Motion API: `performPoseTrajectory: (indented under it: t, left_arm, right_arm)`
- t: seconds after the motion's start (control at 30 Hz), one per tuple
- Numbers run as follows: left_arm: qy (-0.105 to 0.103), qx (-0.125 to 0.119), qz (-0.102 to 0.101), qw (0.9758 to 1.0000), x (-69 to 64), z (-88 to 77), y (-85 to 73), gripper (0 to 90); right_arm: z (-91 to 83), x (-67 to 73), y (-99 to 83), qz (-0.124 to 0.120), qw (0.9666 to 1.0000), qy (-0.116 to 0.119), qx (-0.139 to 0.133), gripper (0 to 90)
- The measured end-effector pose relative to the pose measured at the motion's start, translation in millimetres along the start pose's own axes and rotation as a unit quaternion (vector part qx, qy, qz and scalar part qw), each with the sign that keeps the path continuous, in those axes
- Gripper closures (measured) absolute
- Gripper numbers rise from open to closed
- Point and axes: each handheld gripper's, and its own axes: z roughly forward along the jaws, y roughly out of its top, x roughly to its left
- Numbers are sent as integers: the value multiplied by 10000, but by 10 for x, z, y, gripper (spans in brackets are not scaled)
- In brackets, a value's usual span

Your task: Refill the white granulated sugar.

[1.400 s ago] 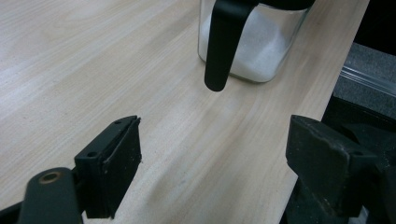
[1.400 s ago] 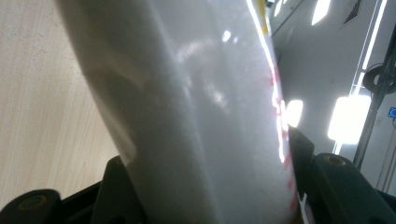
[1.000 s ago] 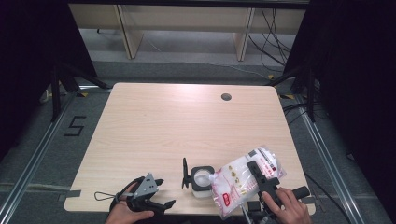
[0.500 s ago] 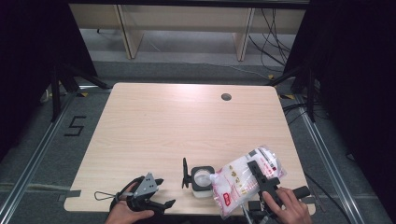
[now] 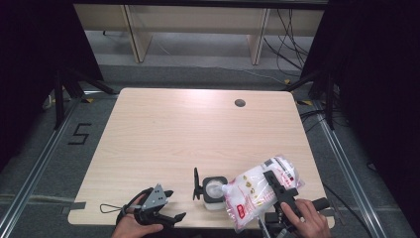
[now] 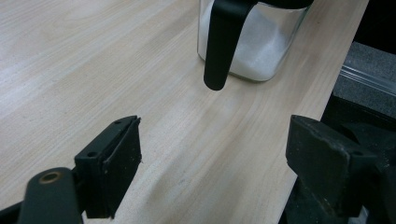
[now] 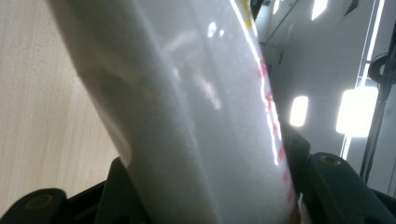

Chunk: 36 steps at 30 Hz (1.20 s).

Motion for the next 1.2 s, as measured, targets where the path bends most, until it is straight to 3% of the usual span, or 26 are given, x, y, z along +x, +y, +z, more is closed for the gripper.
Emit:
performPoseTrajectory:
  t: [0.03,0.1,0.13,0.17,0.2,0.23,0.3,0.37,0.4,0.43,0.5,0.53,0.63,0.67,0.7,0.73,0.83,0.9,0.93,1.03,1.2]
  left_arm:
    - [0,-13,-34,10000,-1,4,2,177]
    - [27,5,3,10000,-1,4,-4,177]
    - [45,59,118,9999,11,-5,-3,177]
    - [29,26,55,10000,2,-4,-5,177]
    - [-6,-12,-32,10000,-3,0,0,177]
    - [2,-16,-37,10000,-2,3,1,176]
    - [62,94,133,9998,14,-4,-1,177]
    - [7,81,118,9999,6,-11,-3,176]
    - [13,20,202,9998,21,-5,6,176]
    - [-2,-11,-35,10000,-3,2,1,177]
    - [31,5,12,10000,0,3,-3,176]
    - [58,97,143,9998,15,-10,-4,177]
    - [-1,-9,-23,10000,-2,2,1,177]
    - [18,-21,-23,10000,-5,6,-1,177]
    - [64,93,135,9998,17,-5,0,176]
    - [46,90,162,9998,14,-11,-2,177]
    - [-1,-11,-30,10000,-2,0,0,177]
    - [17,-16,-19,10000,-5,5,-3,176]
    - [68,115,191,9997,20,-13,-2,176]
    - [10,-9,-12,10000,-2,1,-2,176]
    - [26,37,68,10000,7,-3,-2,176]
  right_arm:
    - [-17,-12,3,5,9998,166,145,524]
    - [-8,-32,-4,-81,9999,80,55,526]
    - [-2,-32,-9,-88,10000,44,15,526]
    - [5,-28,-15,-92,9999,-12,-45,526]
    - [-13,2,-15,118,9998,108,118,527]
    - [-15,-12,-13,6,9998,124,131,527]
    - [-13,-11,-14,-8,9999,119,124,528]
    - [-11,-26,-12,-57,9999,91,100,529]
    - [-9,-33,-10,-109,9999,75,71,529]
    - [-8,-39,-8,-135,9999,62,45,529]
    - [-8,-32,-9,-106,9999,59,56,530]
    - [-8,-33,-9,-107,9999,62,56,530]
    - [-14,-21,-12,-7,9999,85,95,531]
    - [-11,-26,-15,-19,9999,89,60,531]
    - [-10,-36,-15,-59,10000,23,22,531]
    - [-10,-37,-14,-44,10000,22,25,531]
    - [-11,-40,-14,-42,10000,18,16,532]
    - [-10,-41,-15,-36,10000,21,9,532]
    - [-10,-41,-15,-31,10000,22,8,532]
    - [-12,-40,-15,-22,10000,21,20,532]
    - [-14,-47,-16,-41,10000,12,17,533]
